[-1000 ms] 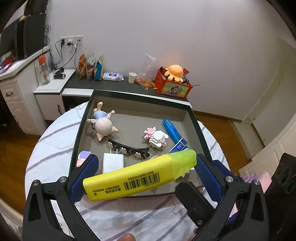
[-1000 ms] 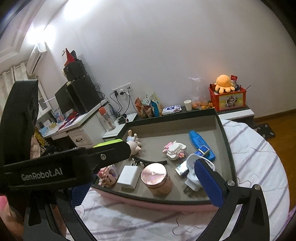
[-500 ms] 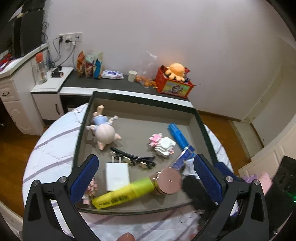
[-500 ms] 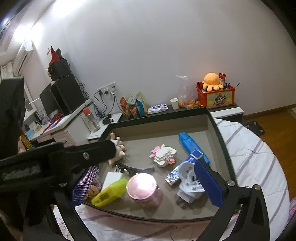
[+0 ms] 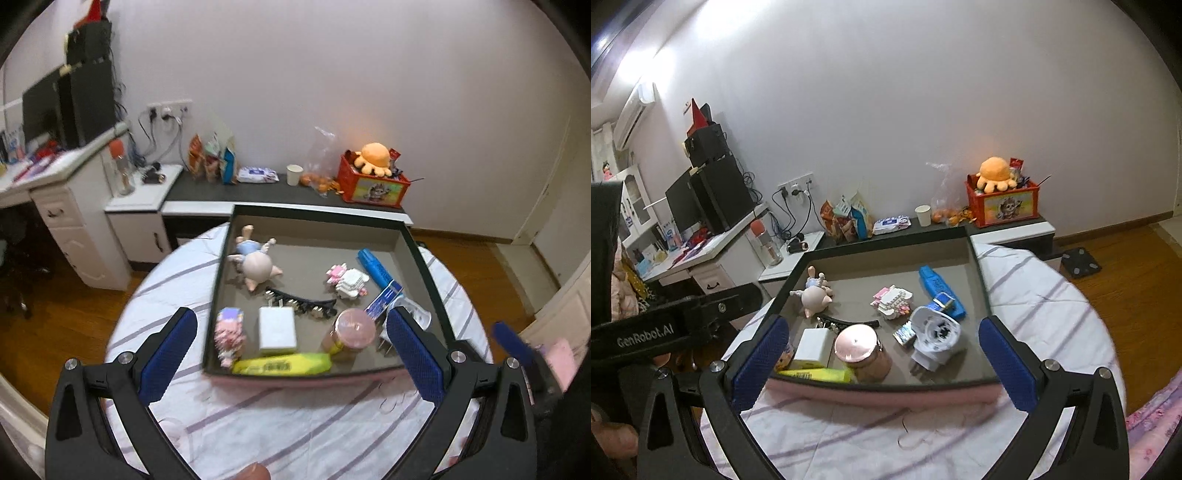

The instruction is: Organize rigid objects

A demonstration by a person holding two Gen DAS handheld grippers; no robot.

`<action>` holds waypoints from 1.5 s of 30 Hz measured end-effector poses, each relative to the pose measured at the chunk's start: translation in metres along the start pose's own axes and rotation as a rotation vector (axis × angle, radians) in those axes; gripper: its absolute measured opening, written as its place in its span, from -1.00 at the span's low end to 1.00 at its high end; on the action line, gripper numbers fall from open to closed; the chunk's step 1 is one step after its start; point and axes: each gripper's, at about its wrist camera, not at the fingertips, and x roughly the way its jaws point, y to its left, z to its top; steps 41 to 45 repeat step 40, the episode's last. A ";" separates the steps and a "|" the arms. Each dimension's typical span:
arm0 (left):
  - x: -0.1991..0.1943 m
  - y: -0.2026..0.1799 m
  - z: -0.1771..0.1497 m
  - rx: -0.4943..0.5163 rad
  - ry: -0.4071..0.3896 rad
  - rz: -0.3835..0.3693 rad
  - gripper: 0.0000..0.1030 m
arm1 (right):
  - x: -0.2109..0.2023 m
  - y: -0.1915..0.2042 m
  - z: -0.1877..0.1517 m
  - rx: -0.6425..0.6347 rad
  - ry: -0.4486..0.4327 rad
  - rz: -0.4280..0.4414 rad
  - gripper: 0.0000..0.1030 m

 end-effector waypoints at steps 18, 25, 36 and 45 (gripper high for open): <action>-0.095 -0.004 -0.060 0.073 -0.092 0.147 1.00 | -0.102 0.007 -0.013 -0.057 0.015 -0.078 1.00; -0.102 0.001 -0.067 0.058 -0.069 0.135 1.00 | -0.110 0.019 -0.016 -0.084 0.011 -0.065 1.00; -0.107 -0.007 -0.066 0.082 -0.099 0.145 1.00 | -0.112 0.025 -0.018 -0.089 0.019 -0.065 1.00; -0.108 -0.007 -0.063 0.065 -0.107 0.130 1.00 | -0.111 0.024 -0.018 -0.089 0.019 -0.064 1.00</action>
